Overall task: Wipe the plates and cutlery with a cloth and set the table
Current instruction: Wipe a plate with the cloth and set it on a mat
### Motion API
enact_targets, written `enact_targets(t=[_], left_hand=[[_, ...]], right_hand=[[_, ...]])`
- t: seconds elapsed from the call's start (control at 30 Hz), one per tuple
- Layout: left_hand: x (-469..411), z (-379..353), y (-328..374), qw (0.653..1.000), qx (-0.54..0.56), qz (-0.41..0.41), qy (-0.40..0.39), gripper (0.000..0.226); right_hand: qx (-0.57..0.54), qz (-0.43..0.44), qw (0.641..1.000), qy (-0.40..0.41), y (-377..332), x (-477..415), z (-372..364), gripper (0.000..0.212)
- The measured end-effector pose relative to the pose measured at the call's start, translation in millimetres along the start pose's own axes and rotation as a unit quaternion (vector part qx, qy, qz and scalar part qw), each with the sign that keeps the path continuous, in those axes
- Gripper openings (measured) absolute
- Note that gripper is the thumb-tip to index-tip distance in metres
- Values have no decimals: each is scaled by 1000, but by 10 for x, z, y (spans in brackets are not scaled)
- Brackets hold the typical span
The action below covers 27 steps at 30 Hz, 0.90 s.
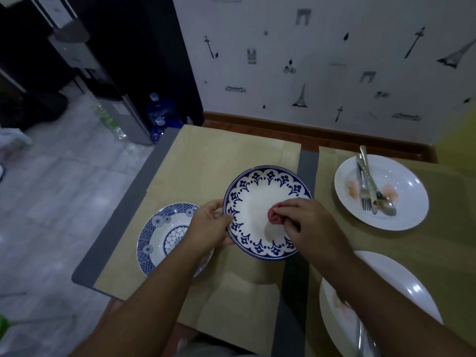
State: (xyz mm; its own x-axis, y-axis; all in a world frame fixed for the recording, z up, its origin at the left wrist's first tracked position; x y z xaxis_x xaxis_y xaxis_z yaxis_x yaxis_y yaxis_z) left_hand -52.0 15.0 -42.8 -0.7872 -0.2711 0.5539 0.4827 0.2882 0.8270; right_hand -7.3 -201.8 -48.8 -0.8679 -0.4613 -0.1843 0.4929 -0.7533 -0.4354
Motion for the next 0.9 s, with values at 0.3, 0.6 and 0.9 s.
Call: enact_targets(t=[0.3, 0.6, 0.9], left_hand=[[-842, 571, 541, 996, -67, -22, 59, 28], [-1711, 1047, 831, 997, -47, -6, 62, 30], [-2148, 1209, 818, 996, -58, 15, 69, 30]], right_hand=[[13, -21, 1000, 2, -414, -751, -517, 30], [19, -63, 998, 10, -665, -1516, -987, 28], [26, -81, 996, -26, -631, -1908, -1404, 23]])
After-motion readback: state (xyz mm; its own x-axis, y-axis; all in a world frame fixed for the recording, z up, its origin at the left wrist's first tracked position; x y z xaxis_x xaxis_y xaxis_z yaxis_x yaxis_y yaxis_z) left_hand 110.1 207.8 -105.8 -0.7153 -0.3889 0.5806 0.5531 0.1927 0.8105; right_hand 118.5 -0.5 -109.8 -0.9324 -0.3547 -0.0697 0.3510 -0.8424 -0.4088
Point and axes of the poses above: each hand's wrist, its own x-axis away from the middle knuckle, its own z-axis out of the back of the hand, y = z × x, the point moved 1 cm from there along -x, towards the middle knuckle, and after that the axes turned 9 degrees about x, right-handed, at the moved point
